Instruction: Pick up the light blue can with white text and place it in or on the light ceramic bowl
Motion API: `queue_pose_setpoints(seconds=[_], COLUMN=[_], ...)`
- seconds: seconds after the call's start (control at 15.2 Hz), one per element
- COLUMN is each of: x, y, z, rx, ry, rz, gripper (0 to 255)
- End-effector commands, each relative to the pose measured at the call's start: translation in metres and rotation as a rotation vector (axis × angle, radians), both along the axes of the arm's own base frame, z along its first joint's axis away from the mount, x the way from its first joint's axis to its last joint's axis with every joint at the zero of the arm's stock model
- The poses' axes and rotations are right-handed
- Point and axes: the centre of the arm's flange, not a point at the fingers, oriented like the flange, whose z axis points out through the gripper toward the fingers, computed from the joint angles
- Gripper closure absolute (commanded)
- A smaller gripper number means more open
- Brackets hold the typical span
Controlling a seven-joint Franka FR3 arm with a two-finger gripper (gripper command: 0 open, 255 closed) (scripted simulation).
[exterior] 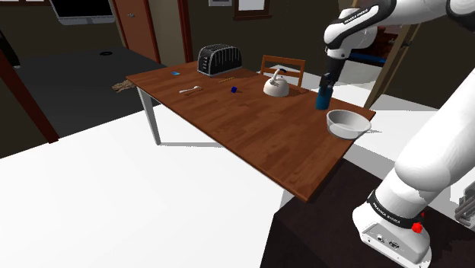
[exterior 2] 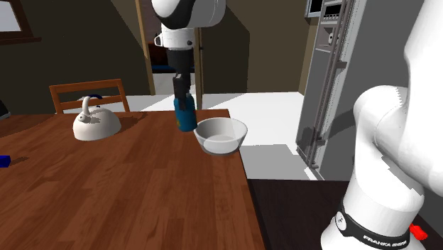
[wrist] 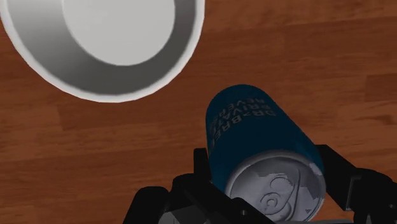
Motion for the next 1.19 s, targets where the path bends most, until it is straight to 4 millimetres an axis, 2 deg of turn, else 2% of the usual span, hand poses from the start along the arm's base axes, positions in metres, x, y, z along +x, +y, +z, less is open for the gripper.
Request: queue_pose_setpoints(seconds=[0.0,0.73,0.79,1.12], x=[-0.013,-0.105,-0.118,-0.118], y=[-0.014,-0.124,-0.140,-0.140], z=[0.005,0.031,0.034,0.008], rx=[0.000,0.000,0.000,0.000], ry=[0.000,0.000,0.000,0.000], rz=[0.000,0.000,0.000,0.000], gripper=[255,255,255,255])
